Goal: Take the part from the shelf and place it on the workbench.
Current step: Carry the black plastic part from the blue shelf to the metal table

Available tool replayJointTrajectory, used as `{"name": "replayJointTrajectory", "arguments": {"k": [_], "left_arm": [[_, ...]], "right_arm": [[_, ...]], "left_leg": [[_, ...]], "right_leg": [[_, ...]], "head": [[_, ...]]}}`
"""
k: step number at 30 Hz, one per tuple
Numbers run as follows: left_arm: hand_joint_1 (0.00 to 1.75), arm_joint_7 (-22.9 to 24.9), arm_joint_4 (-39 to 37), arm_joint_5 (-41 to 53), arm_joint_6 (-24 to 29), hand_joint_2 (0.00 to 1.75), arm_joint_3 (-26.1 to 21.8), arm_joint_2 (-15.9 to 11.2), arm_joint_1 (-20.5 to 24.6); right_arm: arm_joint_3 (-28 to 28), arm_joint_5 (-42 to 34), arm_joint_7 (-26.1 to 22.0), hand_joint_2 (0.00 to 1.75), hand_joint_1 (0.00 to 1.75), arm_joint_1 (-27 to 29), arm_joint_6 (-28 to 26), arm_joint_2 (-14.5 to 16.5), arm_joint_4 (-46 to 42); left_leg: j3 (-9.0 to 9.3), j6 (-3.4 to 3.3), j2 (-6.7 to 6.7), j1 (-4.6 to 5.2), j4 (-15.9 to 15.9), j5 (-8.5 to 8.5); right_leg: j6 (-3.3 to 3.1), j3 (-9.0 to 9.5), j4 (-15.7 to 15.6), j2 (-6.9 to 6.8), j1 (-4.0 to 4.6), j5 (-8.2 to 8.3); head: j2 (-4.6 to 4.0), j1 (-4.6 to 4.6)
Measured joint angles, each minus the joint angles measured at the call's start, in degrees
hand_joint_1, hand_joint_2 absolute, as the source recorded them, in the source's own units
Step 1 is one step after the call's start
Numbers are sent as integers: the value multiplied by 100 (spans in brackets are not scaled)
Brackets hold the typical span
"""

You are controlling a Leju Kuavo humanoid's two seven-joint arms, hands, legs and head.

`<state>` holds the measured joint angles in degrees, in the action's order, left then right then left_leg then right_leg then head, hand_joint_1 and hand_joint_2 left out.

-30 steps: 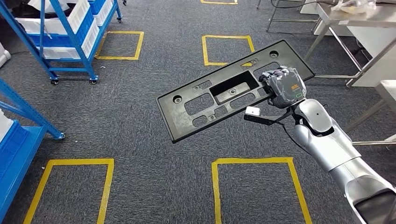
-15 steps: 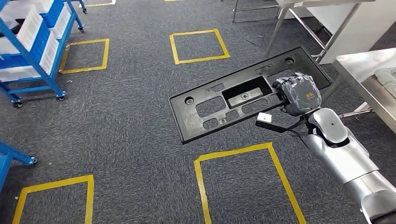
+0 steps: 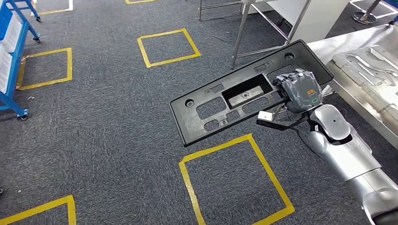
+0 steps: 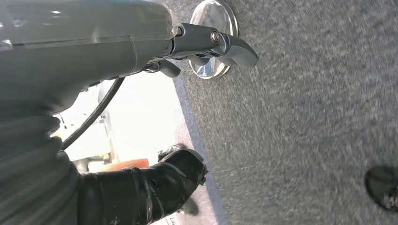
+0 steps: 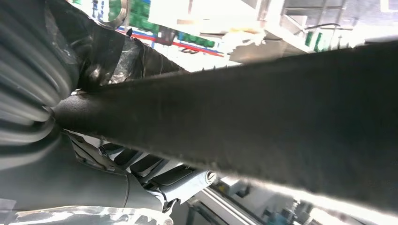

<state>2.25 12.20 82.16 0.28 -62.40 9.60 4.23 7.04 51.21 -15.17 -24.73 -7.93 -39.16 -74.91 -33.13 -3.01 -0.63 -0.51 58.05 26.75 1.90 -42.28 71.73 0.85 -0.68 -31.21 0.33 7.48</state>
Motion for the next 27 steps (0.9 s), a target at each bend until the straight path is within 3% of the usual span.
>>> {"name": "replayJointTrajectory", "arguments": {"k": [1,2,4,5,7,9,11,13,14,15,16,17,18,20,22,24,25,27], "left_arm": [[0,-1,0,-27,-42,175,-24,1,0],[0,-2,-1,-68,-102,175,-57,1,3],[0,-1,-1,-161,-246,175,-130,1,9],[0,7,-1,-199,-306,175,-166,-3,11],[0,37,0,-256,-378,175,-233,-11,13],[0,66,0,-295,-417,175,-296,-13,24],[0,83,0,-308,-445,175,-344,-12,31],[0,95,0,-323,-468,175,-385,-12,18],[0,98,0,-335,-482,175,-403,-12,9],[0,101,0,-347,-495,175,-415,-12,1],[0,102,0,-357,-509,175,-426,-11,-2],[0,102,0,-361,-520,175,-438,-12,-7],[0,98,0,-364,-527,175,-448,-14,-11],[0,87,0,-365,-538,175,-472,-26,-26],[0,64,0,-367,-546,175,-493,-40,-31],[0,42,-1,-385,-561,175,-511,-45,-12],[0,31,-1,-404,-575,175,-521,-53,-5],[0,8,-1,-457,-621,175,-546,-85,-9]], "right_arm": [[3,9,-9,175,175,-8,3,14,13],[9,14,-24,175,175,-15,6,23,28],[31,25,-63,175,175,-56,2,33,64],[46,29,-77,175,175,-92,-8,41,86],[69,39,-91,175,175,-140,-45,64,125],[79,45,-96,175,175,-145,-76,67,150],[77,32,-99,175,175,-140,-106,28,155],[71,-1,-99,175,175,-143,-149,-6,151],[65,-27,-98,175,175,-134,-163,-12,150],[54,-54,-102,175,175,-113,-170,-12,148],[40,-78,-108,175,175,-81,-170,-13,144],[18,-98,-114,175,175,-48,-168,-14,133],[-8,-112,-121,175,175,-20,-167,-15,120],[-67,-147,-124,175,175,21,-163,-18,90],[-116,-187,-125,175,175,70,-161,-27,58],[-162,-191,-122,175,175,157,-151,-68,-19],[-184,-167,-109,175,175,195,-138,-95,-85],[-208,-71,-30,175,175,213,-94,-111,-236]], "left_leg": [[5,9,-61,-4,2,11],[15,24,-122,-11,5,27],[51,82,-236,-27,16,73],[70,121,-286,-21,23,99],[105,196,-386,9,24,143],[143,258,-495,20,15,183],[118,302,-385,-9,164,312],[-151,299,-117,-30,734,601],[-374,284,-34,-24,1142,756],[-585,268,6,-15,1500,851],[-724,247,24,-3,1688,838],[-770,216,40,11,1666,706],[-700,175,83,28,1404,474],[-437,75,338,48,651,28],[-252,40,537,47,215,-92],[-161,43,461,47,82,-73],[-121,30,395,43,13,-94],[-32,9,241,18,-127,-132]], "right_leg": [[34,-103,192,-40,-39,-20],[68,-109,177,-70,-80,66],[134,183,-458,-214,-141,437],[150,364,-823,-344,-117,570],[83,551,-1212,-506,-46,638],[-48,560,-1228,-420,-8,611],[-153,590,-1241,-295,-9,601],[-246,627,-1253,-182,0,591],[-277,637,-1253,-119,17,584],[-300,648,-1252,-46,40,576],[-316,661,-1251,30,64,568],[-330,676,-1249,115,85,560],[-337,691,-1247,200,99,552],[-332,696,-1229,357,109,533],[-292,667,-1216,491,81,527],[-230,650,-1243,611,45,539],[-197,640,-1231,564,45,519],[-132,505,-948,295,50,332]], "head": [[0,1],[0,1],[0,1],[0,2],[0,-1],[0,-5],[0,-5],[0,-6],[0,-7],[0,-7],[0,-7],[0,-7],[0,-7],[0,-6],[0,-5],[1,-6],[1,-1],[1,8]]}}
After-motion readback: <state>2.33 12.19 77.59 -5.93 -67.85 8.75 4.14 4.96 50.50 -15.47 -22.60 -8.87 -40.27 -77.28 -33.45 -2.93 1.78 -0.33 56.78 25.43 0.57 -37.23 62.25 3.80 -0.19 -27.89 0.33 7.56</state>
